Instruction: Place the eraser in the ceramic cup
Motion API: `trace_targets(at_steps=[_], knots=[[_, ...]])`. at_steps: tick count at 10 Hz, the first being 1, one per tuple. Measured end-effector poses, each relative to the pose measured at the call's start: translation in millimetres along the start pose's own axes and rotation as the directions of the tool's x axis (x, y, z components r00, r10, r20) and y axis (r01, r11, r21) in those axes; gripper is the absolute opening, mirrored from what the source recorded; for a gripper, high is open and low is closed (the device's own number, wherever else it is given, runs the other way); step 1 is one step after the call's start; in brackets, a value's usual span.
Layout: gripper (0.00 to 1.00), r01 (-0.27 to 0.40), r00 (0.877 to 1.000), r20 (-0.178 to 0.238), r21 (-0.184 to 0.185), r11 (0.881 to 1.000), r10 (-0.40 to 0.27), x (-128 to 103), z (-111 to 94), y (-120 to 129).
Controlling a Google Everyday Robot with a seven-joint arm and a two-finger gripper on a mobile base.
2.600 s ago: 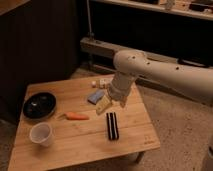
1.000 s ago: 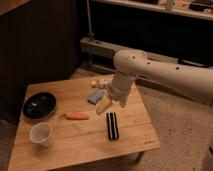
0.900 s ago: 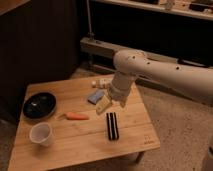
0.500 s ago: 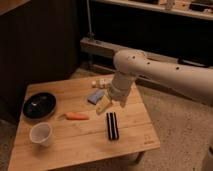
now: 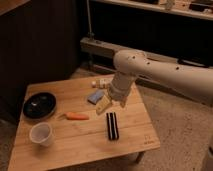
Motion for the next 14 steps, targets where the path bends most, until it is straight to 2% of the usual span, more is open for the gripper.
trace_targets(at_steps=[8, 9, 11, 12, 13, 14], knots=[[0.8, 0.0, 1.0, 0.001, 0.001, 1.0, 0.0, 0, 0, 0], [0.8, -0.012, 1.0, 0.008, 0.009, 1.0, 0.012, 1, -3, -2], [0.8, -0.063, 0.996, 0.071, 0.028, 0.998, 0.061, -3, -29, -14], [0.8, -0.082, 0.992, 0.097, 0.041, 0.996, 0.077, -4, -42, -15], [0.8, -0.13, 0.982, 0.152, 0.093, 0.987, 0.115, -4, -65, -20], [0.8, -0.169, 0.973, 0.188, 0.164, 0.972, 0.137, -5, -77, -23]])
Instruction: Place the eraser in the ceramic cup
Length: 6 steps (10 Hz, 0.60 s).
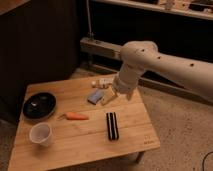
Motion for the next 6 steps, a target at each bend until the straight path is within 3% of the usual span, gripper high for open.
trace_targets(at_steps=[3, 5, 6], knots=[[0.8, -0.019, 0.999, 0.028, 0.131, 0.991, 0.016, -6, -1, -2], [0.8, -0.021, 0.999, 0.035, 0.154, 0.988, 0.016, -8, 23, -4], [0.8, -0.034, 0.999, 0.029, 0.157, 0.987, 0.03, -5, 50, -8]])
